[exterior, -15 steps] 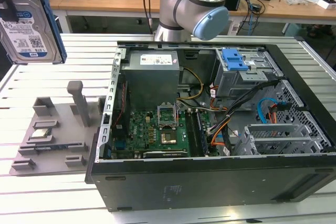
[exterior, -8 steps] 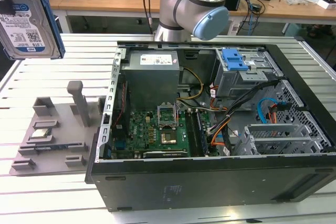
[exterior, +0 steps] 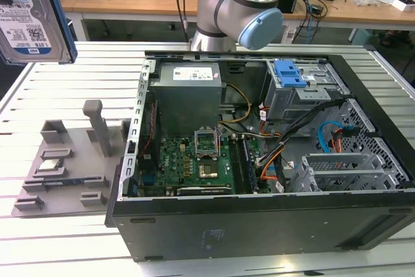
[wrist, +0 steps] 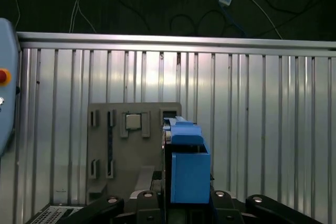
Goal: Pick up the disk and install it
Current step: 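Pick up the disk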
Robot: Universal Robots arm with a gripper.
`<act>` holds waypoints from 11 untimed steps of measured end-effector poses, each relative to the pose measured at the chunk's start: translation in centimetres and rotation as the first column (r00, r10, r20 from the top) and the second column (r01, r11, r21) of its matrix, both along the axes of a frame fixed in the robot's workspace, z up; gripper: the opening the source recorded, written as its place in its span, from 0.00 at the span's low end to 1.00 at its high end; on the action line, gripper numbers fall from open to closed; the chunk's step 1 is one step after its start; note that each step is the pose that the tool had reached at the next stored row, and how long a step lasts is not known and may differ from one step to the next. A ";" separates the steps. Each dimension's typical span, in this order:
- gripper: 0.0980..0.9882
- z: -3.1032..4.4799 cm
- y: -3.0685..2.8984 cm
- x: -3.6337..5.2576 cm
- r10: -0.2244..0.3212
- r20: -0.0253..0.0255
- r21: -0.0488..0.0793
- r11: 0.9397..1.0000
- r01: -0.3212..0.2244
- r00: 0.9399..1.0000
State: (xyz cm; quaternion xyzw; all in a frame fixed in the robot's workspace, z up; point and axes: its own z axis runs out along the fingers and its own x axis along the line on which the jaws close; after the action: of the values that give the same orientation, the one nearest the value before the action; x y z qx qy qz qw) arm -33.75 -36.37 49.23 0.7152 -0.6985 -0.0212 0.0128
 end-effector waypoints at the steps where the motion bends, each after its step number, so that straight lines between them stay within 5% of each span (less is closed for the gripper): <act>1: 0.30 0.32 0.00 0.00 0.000 0.000 0.000 1.000 0.000 1.000; 11: 0.30 0.48 0.00 0.35 0.000 0.000 0.000 1.000 0.000 1.000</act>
State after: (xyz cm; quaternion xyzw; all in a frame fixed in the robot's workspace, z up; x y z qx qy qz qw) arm -33.40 -36.36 49.71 0.7152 -0.6985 -0.0212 0.0129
